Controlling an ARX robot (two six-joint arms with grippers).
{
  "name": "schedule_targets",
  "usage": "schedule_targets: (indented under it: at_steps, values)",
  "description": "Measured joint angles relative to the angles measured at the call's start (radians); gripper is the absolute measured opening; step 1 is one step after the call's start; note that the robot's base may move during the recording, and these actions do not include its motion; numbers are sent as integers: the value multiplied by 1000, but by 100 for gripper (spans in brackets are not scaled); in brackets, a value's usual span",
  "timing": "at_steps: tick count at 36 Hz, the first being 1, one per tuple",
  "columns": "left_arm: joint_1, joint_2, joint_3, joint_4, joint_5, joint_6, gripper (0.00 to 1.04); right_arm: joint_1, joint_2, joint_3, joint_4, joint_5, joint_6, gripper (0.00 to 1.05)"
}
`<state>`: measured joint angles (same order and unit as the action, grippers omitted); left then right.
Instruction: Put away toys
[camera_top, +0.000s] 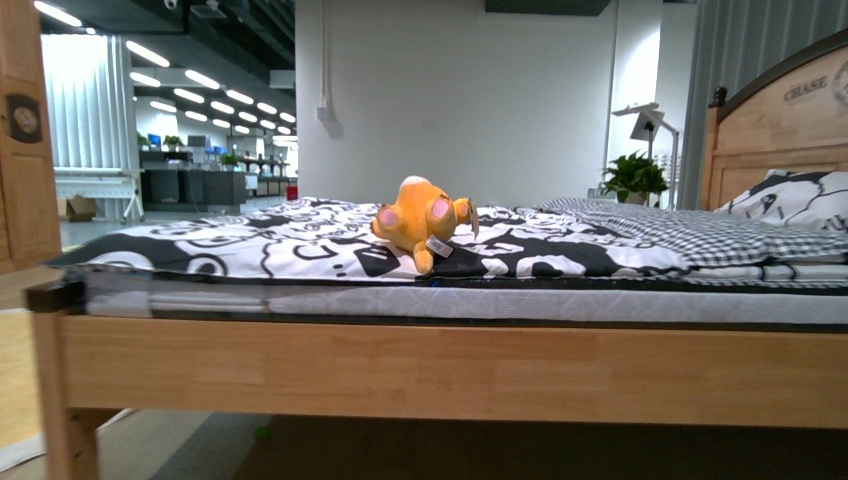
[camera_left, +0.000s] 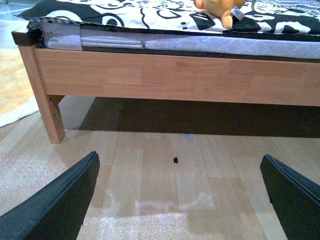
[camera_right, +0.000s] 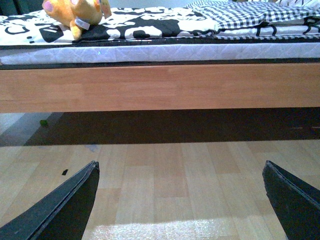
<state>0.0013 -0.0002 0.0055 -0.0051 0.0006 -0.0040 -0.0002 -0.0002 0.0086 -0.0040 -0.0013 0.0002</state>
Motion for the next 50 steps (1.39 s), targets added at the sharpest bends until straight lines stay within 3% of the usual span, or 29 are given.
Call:
schedule_targets:
  at_steps: [50]
  values:
    - [0,1,0,0,2,0,99,0,0,0,0,0,0,98]
